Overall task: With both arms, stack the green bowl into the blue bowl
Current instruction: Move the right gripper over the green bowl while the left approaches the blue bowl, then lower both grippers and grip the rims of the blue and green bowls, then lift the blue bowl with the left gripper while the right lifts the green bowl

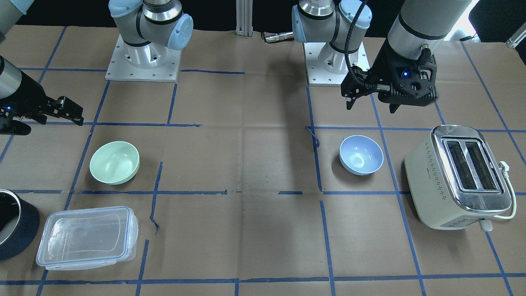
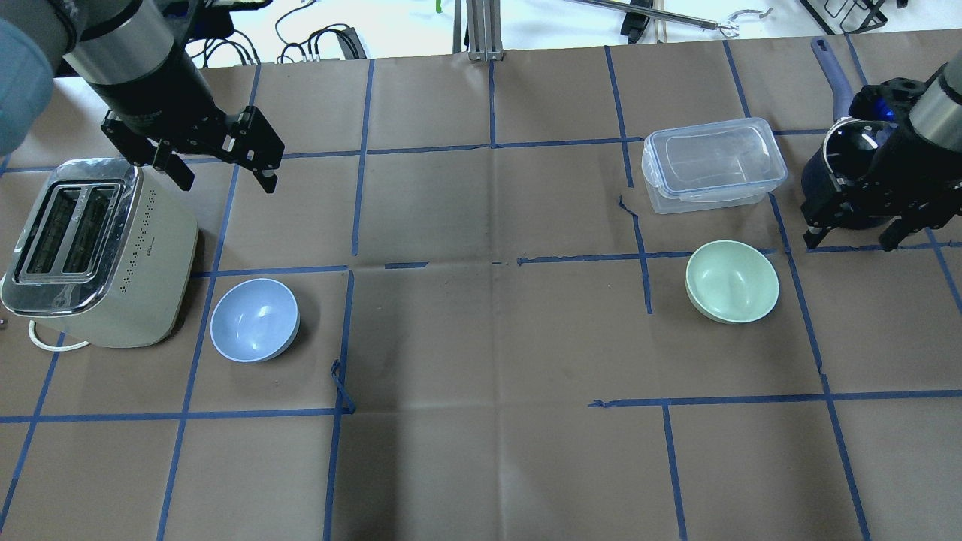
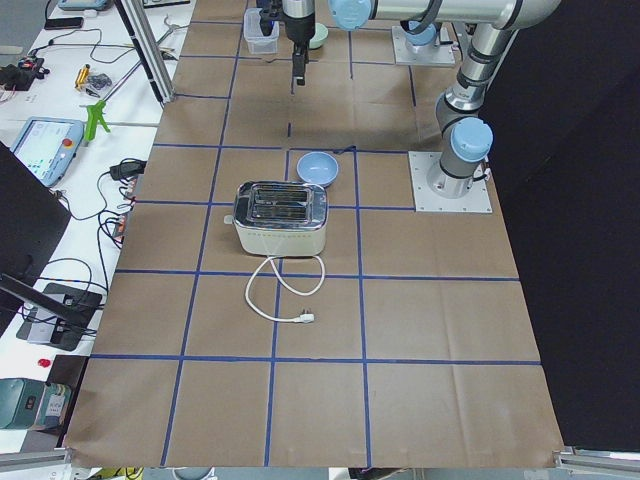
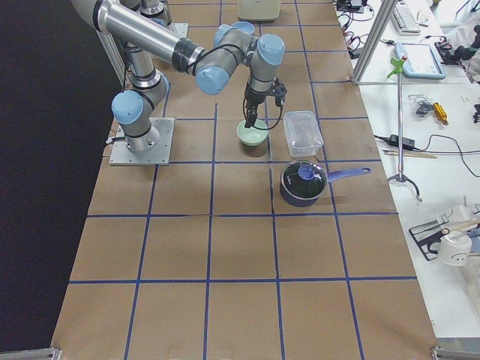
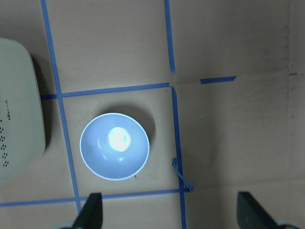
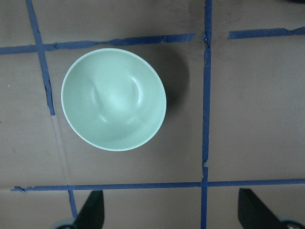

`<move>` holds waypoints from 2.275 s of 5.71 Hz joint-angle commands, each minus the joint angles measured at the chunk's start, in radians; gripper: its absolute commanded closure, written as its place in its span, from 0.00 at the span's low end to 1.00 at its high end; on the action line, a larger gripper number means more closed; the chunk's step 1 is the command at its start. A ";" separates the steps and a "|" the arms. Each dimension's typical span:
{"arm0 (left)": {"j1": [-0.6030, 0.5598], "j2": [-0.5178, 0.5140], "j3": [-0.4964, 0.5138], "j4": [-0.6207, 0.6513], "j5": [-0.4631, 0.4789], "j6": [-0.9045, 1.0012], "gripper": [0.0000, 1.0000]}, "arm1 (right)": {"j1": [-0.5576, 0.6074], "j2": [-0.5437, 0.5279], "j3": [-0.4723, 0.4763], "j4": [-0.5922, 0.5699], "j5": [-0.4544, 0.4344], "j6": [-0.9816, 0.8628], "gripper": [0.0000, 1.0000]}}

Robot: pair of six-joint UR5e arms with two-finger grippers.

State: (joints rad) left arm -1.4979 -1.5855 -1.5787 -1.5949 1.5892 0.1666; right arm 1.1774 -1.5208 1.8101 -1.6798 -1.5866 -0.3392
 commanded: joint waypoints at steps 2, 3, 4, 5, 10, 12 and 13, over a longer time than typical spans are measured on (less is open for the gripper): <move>0.076 -0.013 -0.290 0.299 -0.002 0.034 0.02 | 0.041 0.089 0.183 -0.376 0.005 0.009 0.00; 0.085 -0.036 -0.387 0.422 -0.009 0.031 0.02 | 0.039 0.129 0.227 -0.485 0.005 0.002 0.00; 0.085 -0.072 -0.424 0.447 -0.009 0.034 0.03 | 0.041 0.152 0.233 -0.492 0.004 -0.006 0.00; 0.082 -0.120 -0.429 0.458 -0.009 0.028 0.03 | 0.039 0.159 0.259 -0.492 0.000 -0.004 0.00; 0.070 -0.216 -0.466 0.512 0.000 0.027 0.76 | 0.039 0.148 0.285 -0.505 -0.004 -0.006 0.26; 0.068 -0.229 -0.462 0.513 -0.006 -0.016 0.99 | 0.039 0.145 0.284 -0.505 -0.004 -0.006 0.59; 0.064 -0.219 -0.454 0.518 -0.006 -0.028 0.99 | 0.039 0.145 0.284 -0.505 -0.004 -0.006 0.76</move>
State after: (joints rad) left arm -1.4310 -1.8110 -2.0391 -1.0806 1.5838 0.1511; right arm 1.2164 -1.3752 2.0940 -2.1844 -1.5908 -0.3448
